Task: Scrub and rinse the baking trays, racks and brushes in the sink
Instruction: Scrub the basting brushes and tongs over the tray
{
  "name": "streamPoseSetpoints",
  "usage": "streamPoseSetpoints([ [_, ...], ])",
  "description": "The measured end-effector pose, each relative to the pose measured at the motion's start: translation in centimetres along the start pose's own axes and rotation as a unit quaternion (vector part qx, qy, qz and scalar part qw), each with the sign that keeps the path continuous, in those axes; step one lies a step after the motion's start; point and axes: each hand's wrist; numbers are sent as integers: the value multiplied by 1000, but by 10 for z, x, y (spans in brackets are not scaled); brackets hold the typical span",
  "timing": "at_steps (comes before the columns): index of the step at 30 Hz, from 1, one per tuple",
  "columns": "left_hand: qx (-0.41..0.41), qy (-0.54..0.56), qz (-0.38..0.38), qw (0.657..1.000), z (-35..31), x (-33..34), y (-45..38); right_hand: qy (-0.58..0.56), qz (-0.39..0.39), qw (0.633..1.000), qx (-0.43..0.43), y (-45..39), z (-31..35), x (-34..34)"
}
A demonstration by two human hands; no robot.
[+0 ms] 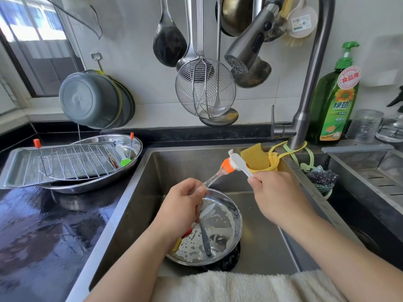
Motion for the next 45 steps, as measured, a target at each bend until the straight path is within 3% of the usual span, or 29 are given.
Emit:
streamPoseSetpoints([
  [7, -17, -41, -6, 999, 2, -1, -2, -21, 22, 999, 13, -2, -1, -2],
  [25, -38, -50, -6, 998, 5, -2, -5, 12, -11, 999, -37, 5, 8, 0],
  [29, -22, -77, -2, 997, 2, 0, -3, 28, 47, 997, -46, 9, 13, 7],
  [33, 0, -100, -12, 995, 2, -1, -3, 25, 25, 999, -11, 2, 9, 3],
  [37, 8, -111, -27, 993, 4, -2, -4, 10, 68, 996, -47, 9, 14, 12],
  [41, 23, -144, -22, 989, 6, -2, -6, 19, 24, 999, 9, -2, 7, 1],
  [45, 10, -112, -27, 993, 6, -4, -6, -4, 74, 996, -40, 9, 14, 9],
])
Point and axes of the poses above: each hand's wrist, its own y-axis away from the middle knuckle, its own x-axis out of the palm, z = x × y, and after that the axes turned 5 degrees about -y, right-handed
